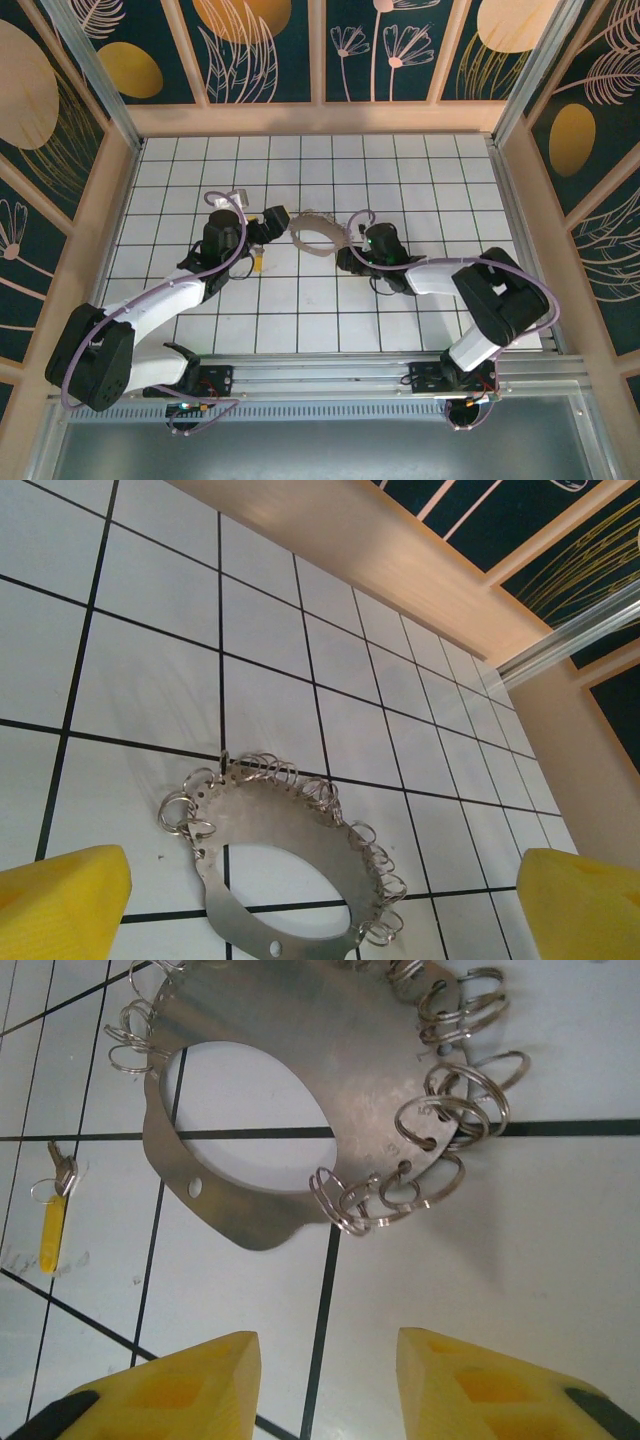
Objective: Put the keys on the keyring
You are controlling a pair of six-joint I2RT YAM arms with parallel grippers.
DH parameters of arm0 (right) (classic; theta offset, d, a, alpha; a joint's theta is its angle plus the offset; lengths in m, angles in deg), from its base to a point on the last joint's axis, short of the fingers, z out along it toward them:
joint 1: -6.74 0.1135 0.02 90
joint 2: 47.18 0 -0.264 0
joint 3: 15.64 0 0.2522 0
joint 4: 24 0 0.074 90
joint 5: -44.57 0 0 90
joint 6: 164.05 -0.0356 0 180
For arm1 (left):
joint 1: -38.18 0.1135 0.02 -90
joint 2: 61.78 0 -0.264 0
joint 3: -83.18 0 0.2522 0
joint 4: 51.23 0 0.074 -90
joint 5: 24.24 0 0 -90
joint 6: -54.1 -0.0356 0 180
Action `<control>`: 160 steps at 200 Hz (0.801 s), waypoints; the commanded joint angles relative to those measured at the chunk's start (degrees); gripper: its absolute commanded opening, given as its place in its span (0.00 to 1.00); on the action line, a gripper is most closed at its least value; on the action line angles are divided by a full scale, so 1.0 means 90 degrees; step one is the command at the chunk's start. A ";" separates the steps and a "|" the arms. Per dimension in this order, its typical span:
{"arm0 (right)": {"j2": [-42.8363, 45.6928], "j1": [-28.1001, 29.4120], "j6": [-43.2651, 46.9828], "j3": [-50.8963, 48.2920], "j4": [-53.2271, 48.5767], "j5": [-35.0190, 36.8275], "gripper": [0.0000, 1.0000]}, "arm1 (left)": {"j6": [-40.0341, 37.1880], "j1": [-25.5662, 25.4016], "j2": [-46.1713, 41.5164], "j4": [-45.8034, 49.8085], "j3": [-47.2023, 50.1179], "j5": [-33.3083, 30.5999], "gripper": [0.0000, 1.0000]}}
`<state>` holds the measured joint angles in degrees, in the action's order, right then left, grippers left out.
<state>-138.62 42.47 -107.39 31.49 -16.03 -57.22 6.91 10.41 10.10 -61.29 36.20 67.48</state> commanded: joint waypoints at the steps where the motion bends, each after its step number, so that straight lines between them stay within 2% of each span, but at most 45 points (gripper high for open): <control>1: -0.0183 0.0058 0.0171 0.0294 0.0109 0.0106 0.39 | 0.0046 -0.0049 0.0047 -0.0215 -0.0205 0.0074 0.99; 46: -0.0527 0.0063 0.0379 0.0632 -0.0094 0.0487 0.36 | 0.0056 -0.0049 0.0204 -0.0323 -0.0255 0.0195 0.99; 160: -0.1003 0.0053 0.0482 0.0982 -0.0169 0.0558 0.31 | 0.0037 -0.0044 0.0275 -0.0441 -0.0255 0.0236 0.98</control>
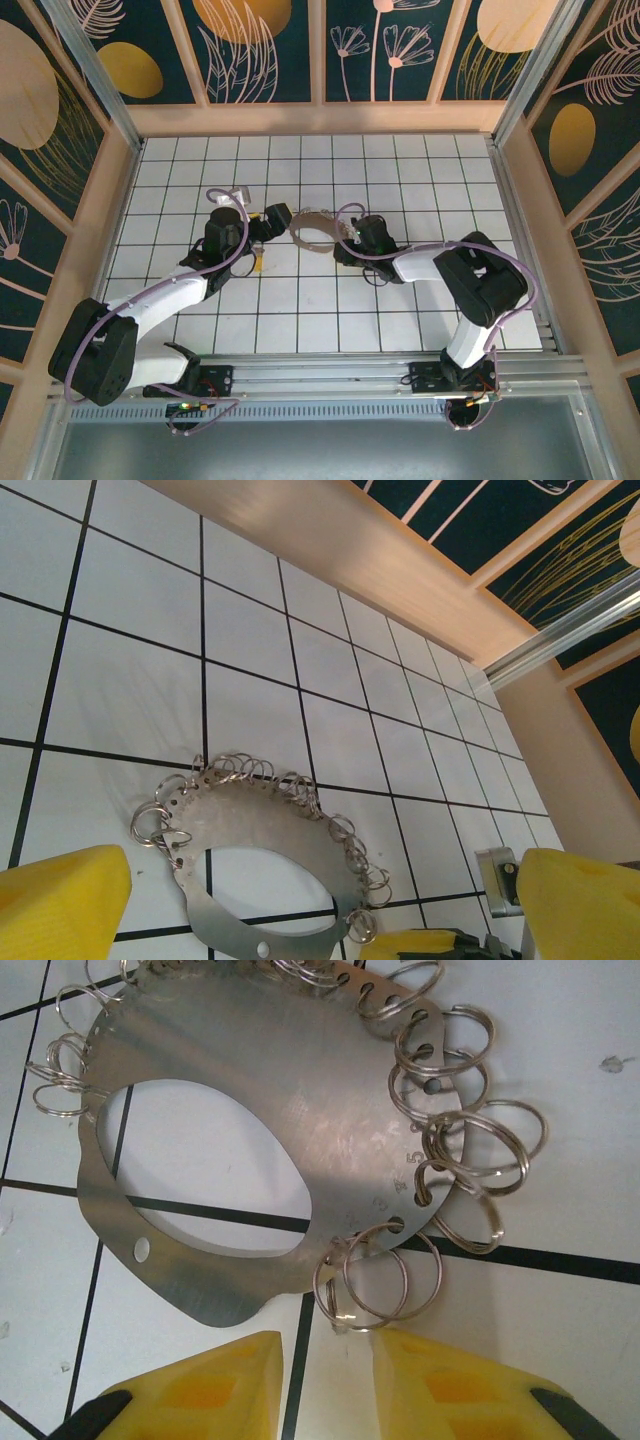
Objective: Put the keys on the keyring
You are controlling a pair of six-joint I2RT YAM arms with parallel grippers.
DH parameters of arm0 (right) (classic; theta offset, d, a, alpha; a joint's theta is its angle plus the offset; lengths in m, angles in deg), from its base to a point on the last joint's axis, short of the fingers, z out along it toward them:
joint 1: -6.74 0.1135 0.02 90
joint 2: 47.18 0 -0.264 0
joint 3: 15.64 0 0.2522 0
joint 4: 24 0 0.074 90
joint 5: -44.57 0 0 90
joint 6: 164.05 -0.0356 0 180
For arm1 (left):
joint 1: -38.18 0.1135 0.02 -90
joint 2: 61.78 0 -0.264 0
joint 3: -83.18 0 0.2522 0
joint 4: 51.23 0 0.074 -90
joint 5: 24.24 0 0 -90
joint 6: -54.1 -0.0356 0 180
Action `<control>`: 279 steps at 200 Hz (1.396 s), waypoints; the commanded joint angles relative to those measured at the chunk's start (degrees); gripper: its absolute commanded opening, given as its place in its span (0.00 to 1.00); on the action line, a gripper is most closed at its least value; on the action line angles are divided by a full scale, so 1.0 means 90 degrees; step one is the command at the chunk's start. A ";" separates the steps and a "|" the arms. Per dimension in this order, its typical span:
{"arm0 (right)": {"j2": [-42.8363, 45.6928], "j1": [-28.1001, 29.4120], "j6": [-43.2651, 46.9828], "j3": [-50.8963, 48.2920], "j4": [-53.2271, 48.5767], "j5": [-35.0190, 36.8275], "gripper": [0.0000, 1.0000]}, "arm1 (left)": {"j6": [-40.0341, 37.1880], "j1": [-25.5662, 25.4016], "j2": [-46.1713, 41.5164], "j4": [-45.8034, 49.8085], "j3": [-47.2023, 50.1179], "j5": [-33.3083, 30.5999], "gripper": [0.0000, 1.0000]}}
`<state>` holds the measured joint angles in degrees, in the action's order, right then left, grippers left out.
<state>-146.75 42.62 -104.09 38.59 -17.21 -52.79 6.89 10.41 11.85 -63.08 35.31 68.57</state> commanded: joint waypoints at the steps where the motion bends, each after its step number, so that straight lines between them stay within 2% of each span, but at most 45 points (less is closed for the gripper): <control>1: -0.0090 0.0032 0.0115 0.0192 -0.0038 0.0065 0.31 | 0.0035 -0.0047 0.0081 -0.0242 -0.0155 0.0116 0.99; 25: -0.0012 0.0036 0.0105 0.0207 -0.0087 0.0128 0.32 | 0.0036 -0.0049 0.0103 -0.0275 -0.0163 0.0127 0.99; 64: 0.0451 0.0028 0.0048 0.0062 -0.0155 0.0257 0.42 | 0.0022 -0.0049 0.0113 -0.0280 -0.0175 0.0147 0.99; 92: 0.0790 0.0038 -0.0066 -0.0153 -0.0141 0.0270 0.43 | -0.0004 -0.0049 0.0106 -0.0290 -0.0190 0.0169 0.99; 148: 0.0644 0.0219 -0.0385 -0.0346 0.0044 0.0318 0.39 | 0.0009 -0.0049 0.0176 -0.0367 -0.0213 0.0196 0.99; 279: -0.0329 0.0331 -0.0724 0.0403 -0.0065 0.0890 0.31 | -0.0027 -0.0049 0.0230 -0.0437 -0.0208 0.0240 0.99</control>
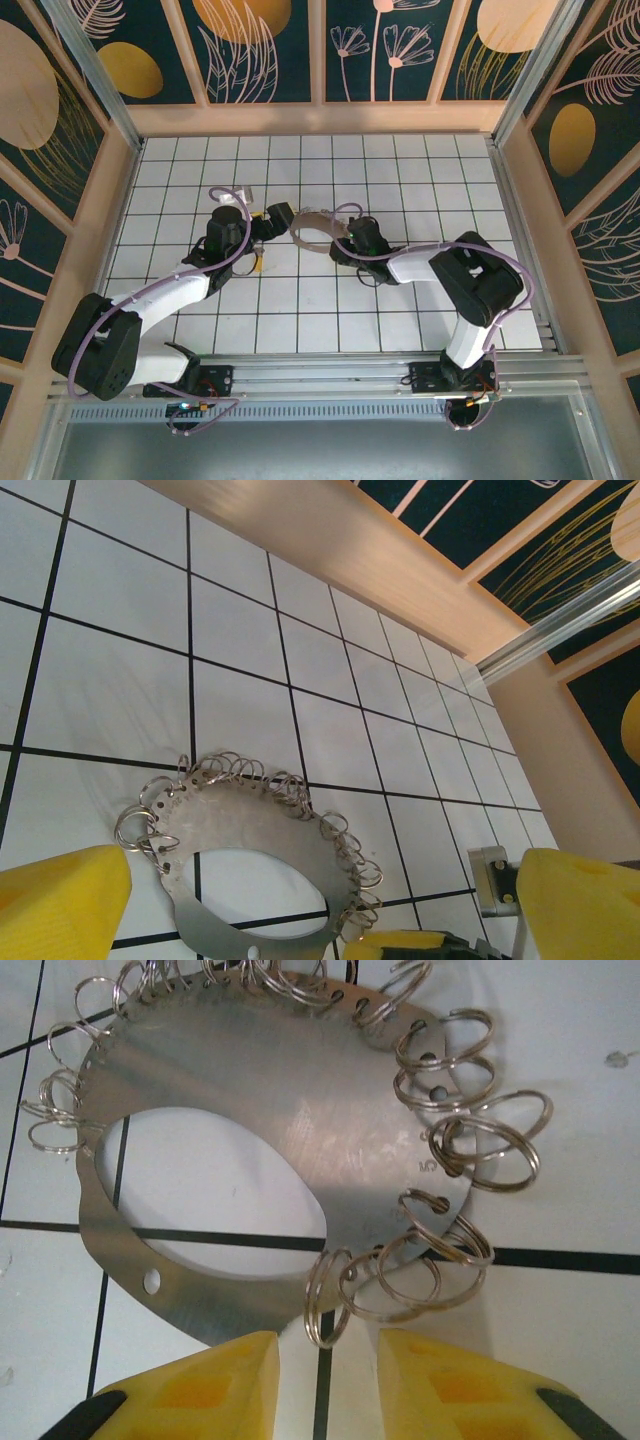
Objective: Put the keys on the keyring
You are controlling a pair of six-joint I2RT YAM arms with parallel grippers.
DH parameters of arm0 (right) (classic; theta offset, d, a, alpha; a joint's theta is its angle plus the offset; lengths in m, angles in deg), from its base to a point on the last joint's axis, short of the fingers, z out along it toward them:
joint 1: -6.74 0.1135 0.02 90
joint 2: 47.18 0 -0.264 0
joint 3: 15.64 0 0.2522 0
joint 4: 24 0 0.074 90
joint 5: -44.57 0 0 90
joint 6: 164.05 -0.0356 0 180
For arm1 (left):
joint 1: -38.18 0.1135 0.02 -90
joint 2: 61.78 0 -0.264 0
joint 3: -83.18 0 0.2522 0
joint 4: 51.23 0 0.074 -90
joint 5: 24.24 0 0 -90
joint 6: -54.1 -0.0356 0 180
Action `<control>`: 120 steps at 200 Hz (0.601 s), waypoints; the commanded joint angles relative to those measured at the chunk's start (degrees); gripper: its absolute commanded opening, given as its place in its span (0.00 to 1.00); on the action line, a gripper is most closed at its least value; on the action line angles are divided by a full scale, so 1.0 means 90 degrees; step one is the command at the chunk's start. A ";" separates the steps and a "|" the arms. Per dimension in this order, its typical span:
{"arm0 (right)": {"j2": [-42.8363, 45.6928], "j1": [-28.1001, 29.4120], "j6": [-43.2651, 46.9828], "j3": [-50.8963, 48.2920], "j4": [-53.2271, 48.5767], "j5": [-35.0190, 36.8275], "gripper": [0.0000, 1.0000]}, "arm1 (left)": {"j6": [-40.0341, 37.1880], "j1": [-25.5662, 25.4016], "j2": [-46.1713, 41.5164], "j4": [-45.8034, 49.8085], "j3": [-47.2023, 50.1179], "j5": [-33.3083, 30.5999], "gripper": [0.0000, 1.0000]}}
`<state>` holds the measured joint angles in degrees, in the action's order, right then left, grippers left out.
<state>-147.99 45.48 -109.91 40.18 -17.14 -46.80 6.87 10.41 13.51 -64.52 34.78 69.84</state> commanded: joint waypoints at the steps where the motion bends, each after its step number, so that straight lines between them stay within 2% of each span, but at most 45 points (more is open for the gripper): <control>1: -0.0192 0.0012 -0.0078 0.0232 -0.0073 0.0227 0.31 | -0.0025 -0.0049 0.0049 -0.0276 -0.0148 0.0101 0.99; 120: -0.0368 -0.0086 -0.0039 0.0490 -0.0259 0.0504 0.23 | -0.0066 -0.0051 0.0199 -0.0364 -0.0148 0.0182 0.99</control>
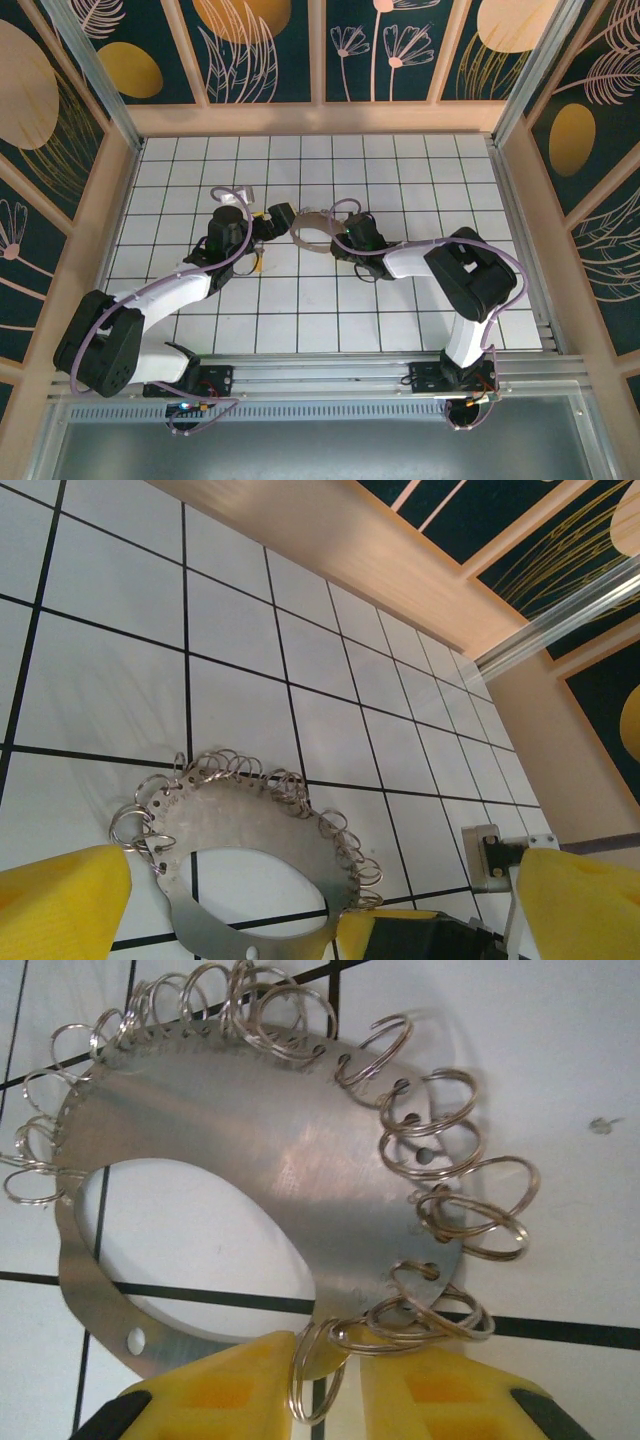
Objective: Put the keys on the keyring
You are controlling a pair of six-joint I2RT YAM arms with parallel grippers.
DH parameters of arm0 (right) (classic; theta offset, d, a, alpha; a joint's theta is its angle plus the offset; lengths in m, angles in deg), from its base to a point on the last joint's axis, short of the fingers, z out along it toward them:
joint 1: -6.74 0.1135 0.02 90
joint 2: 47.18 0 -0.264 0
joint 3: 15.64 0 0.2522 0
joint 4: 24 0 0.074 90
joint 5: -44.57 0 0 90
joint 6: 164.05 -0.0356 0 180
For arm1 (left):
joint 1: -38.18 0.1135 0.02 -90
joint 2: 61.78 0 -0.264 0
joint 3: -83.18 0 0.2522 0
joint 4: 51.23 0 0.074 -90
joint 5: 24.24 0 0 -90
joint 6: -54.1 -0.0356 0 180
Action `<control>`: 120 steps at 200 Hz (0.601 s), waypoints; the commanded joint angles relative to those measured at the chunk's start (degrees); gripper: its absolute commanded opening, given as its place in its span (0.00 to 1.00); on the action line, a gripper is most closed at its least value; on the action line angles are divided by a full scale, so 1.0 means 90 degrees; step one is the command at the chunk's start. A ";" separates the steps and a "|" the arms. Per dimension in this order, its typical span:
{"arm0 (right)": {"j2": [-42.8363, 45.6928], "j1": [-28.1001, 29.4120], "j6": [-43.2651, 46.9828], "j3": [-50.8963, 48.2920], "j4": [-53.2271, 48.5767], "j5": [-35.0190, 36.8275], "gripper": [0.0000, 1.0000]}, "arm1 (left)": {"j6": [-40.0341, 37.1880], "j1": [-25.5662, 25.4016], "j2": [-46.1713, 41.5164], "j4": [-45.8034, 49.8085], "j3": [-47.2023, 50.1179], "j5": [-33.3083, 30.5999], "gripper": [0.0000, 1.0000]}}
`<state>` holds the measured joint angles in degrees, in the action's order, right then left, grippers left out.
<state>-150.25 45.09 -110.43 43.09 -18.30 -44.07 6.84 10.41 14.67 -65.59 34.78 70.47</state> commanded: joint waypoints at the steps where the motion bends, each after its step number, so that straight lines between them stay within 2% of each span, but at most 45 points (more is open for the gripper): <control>1: -0.0114 -0.0042 0.0019 0.0168 -0.0126 0.0200 0.23 | -0.0068 -0.0050 0.0075 -0.0250 -0.0147 0.0116 0.99; 58: -0.0121 -0.0064 0.0096 0.0202 -0.0123 0.0125 0.12 | -0.0052 -0.0049 0.0149 -0.0289 -0.0166 0.0131 0.99; 78: -0.0092 -0.0062 0.0162 0.0207 -0.0131 0.0093 0.00 | -0.0052 -0.0049 0.0170 -0.0318 -0.0166 0.0141 0.99; 104: 0.0033 -0.0086 0.0422 0.0244 -0.0187 -0.0022 0.00 | -0.0070 -0.0049 0.0151 -0.0289 -0.0202 0.0055 0.99; 120: 0.0275 -0.0127 0.0766 0.0290 -0.0222 -0.0185 0.00 | 0.0063 -0.0049 0.0099 0.0026 -0.0344 -0.0404 0.99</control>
<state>-150.49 44.65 -108.12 43.83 -18.74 -43.96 6.87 10.39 15.65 -65.92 34.56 70.87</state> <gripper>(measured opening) 0.054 0.985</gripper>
